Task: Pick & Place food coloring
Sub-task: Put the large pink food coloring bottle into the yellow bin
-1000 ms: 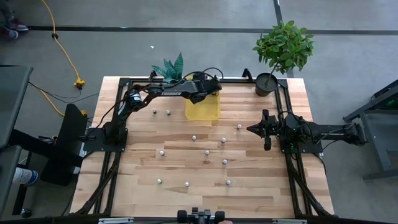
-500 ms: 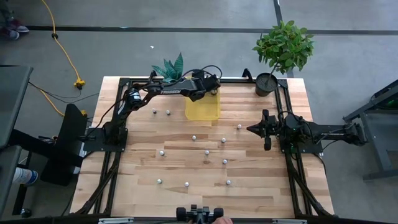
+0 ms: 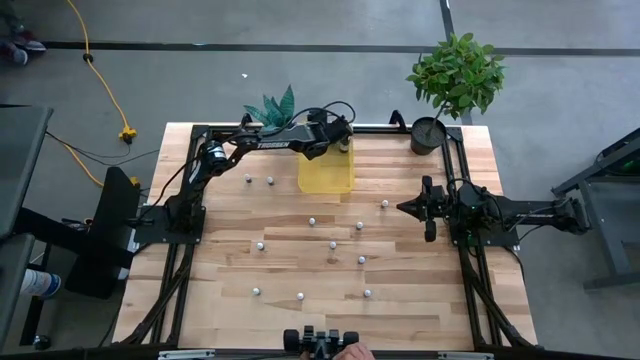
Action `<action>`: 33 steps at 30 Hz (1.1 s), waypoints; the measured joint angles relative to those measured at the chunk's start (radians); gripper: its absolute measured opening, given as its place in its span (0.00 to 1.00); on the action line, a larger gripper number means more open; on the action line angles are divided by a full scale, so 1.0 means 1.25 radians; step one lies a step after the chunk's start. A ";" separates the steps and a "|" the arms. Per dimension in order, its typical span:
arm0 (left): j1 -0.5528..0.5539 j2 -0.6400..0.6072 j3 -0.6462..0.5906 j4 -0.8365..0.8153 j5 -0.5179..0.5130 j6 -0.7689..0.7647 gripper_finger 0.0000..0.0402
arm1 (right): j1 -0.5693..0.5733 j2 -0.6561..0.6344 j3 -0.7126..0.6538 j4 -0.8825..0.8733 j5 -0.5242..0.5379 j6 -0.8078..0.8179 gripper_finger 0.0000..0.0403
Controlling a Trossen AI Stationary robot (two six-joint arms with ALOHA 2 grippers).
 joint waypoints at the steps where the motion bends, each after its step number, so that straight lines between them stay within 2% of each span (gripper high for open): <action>1: 0.000 0.000 0.000 0.004 0.007 0.011 0.30 | 0.000 0.000 0.000 0.000 0.000 0.000 0.00; 14: -0.006 0.000 0.018 0.008 0.061 0.102 0.34 | 0.000 0.000 0.000 0.000 0.000 0.000 0.00; 21: -0.007 0.000 0.051 -0.027 0.056 0.118 0.34 | 0.000 0.000 0.000 0.000 0.000 0.000 0.00; 33: -0.007 0.000 0.052 -0.064 0.047 0.117 0.34 | 0.000 0.000 0.000 0.000 0.000 0.000 0.00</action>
